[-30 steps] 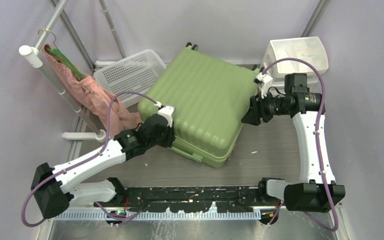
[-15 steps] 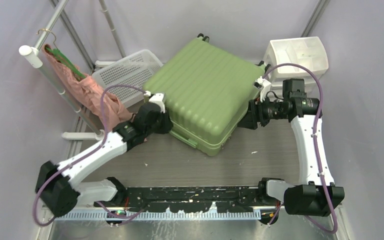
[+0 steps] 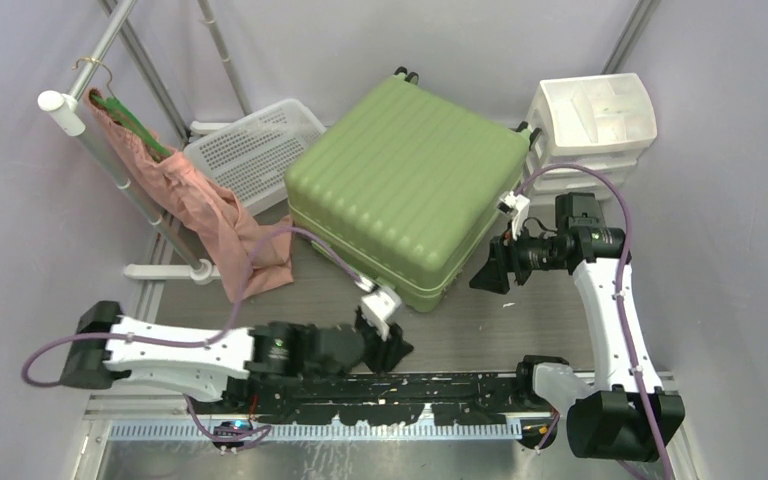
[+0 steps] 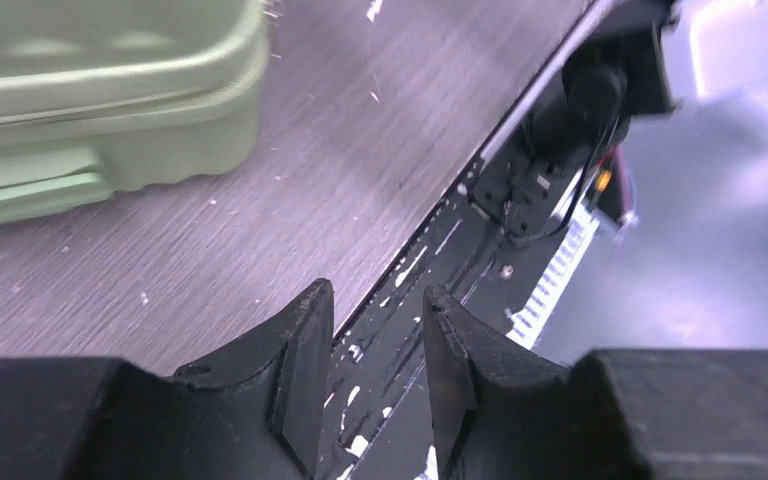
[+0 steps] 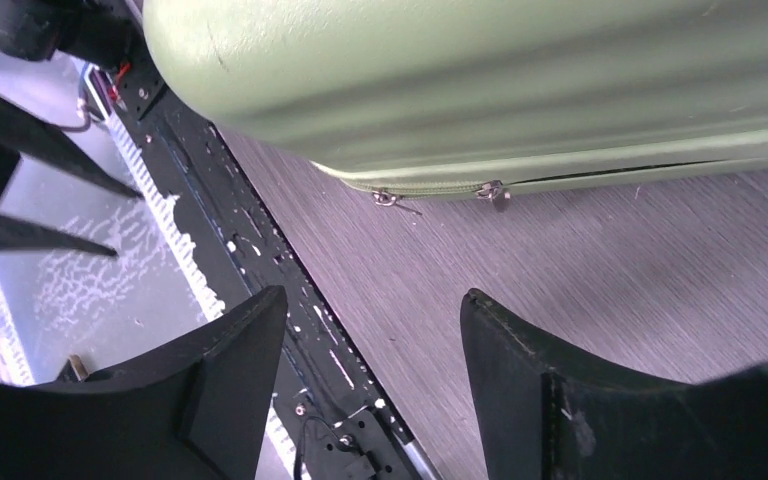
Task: Open, take out, and arrange the luggage
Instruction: Adjust the luggage at the center of the board.
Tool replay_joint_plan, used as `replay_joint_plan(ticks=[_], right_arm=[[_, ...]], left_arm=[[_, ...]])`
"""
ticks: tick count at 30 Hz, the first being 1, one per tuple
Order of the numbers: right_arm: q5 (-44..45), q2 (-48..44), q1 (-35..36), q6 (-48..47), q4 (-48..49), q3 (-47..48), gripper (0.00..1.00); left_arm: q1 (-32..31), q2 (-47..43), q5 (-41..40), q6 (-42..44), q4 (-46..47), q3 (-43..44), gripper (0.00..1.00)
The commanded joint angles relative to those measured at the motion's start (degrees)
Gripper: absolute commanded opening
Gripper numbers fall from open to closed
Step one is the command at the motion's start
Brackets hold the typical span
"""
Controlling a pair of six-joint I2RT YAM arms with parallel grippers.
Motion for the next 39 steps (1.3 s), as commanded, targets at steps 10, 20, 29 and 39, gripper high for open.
replay_joint_plan(ticks=[10, 20, 29, 39], right_arm=[[-15.05, 5.23, -0.32, -37.29, -8.08, -11.23, 0.81], [-25.22, 14.69, -0.43, -66.98, -19.95, -14.36, 0.77], [-21.30, 20.68, -2.84, -74.31, -33.14, -9.83, 1.00], [-9.39, -2.68, 0.07, -23.29, 3.77, -16.08, 1.00]], left_arm=[[-9.45, 19.03, -23.19, 8.31, 44.52, -8.93, 0.72], [-8.48, 16.63, -24.75, 1.29, 39.06, -11.73, 0.62], [-8.17, 10.44, -26.96, -1.81, 29.35, -11.55, 0.61], [-7.91, 5.60, -29.04, -3.35, 28.32, -14.27, 0.64]])
